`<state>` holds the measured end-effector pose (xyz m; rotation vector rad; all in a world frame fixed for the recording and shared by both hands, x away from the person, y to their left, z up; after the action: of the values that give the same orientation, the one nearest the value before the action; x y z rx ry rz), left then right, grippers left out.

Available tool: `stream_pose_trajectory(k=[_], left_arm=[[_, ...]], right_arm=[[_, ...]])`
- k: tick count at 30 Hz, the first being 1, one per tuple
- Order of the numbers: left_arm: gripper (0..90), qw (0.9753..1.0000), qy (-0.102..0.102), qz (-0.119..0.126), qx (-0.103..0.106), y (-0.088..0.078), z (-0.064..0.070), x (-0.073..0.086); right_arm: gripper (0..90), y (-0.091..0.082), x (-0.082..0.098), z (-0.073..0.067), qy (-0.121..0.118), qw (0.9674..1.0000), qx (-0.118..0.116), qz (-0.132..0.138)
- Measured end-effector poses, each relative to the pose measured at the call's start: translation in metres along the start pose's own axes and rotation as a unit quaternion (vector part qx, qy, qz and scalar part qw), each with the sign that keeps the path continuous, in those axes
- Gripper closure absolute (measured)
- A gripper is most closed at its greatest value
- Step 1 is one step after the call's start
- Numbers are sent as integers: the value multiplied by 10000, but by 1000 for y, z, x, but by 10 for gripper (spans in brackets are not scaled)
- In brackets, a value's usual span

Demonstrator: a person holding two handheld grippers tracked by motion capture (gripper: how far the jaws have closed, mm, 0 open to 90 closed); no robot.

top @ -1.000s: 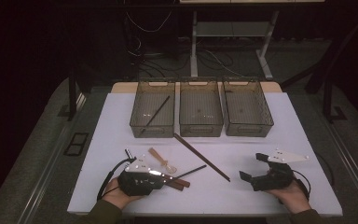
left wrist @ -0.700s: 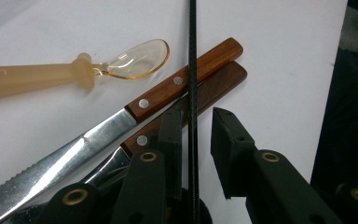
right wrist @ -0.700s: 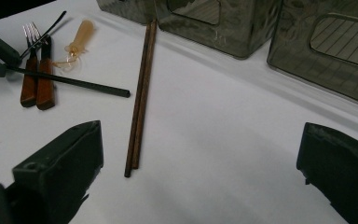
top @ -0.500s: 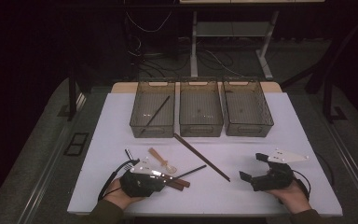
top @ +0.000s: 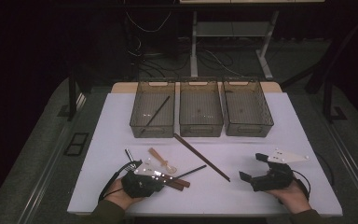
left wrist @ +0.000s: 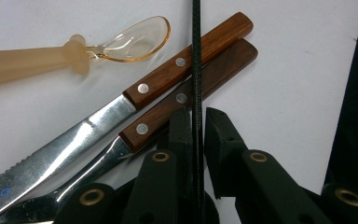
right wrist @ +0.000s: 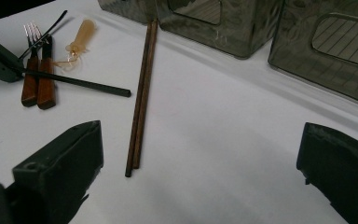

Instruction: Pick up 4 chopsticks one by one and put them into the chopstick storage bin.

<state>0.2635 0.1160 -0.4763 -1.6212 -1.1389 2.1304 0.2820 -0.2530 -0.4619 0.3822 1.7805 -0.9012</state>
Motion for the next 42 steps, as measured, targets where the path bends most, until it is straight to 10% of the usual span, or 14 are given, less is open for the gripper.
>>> stream_pose_trajectory(k=[19, 42], left_arm=[[847, 10000, 3, -42, 8, 0, 1, -1], [847, 9975, -157, 689, -83, -20, -6, -14]], right_arm=[[7, 0, 0, 0, -1, 10000, -24, -7], [7, 1, 0, 0, 8, 10000, -33, -12]])
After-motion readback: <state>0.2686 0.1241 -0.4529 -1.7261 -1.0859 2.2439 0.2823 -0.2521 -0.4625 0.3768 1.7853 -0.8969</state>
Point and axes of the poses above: each handheld gripper's, and its own axes: y roughly forward along the jaws, x roughly out of its underside, z roughly to its right, the point moved 5 cm from there along y, roughly forward along the jaws, and after that the axes turned 8 degrees about z, right-handed, at the moved point
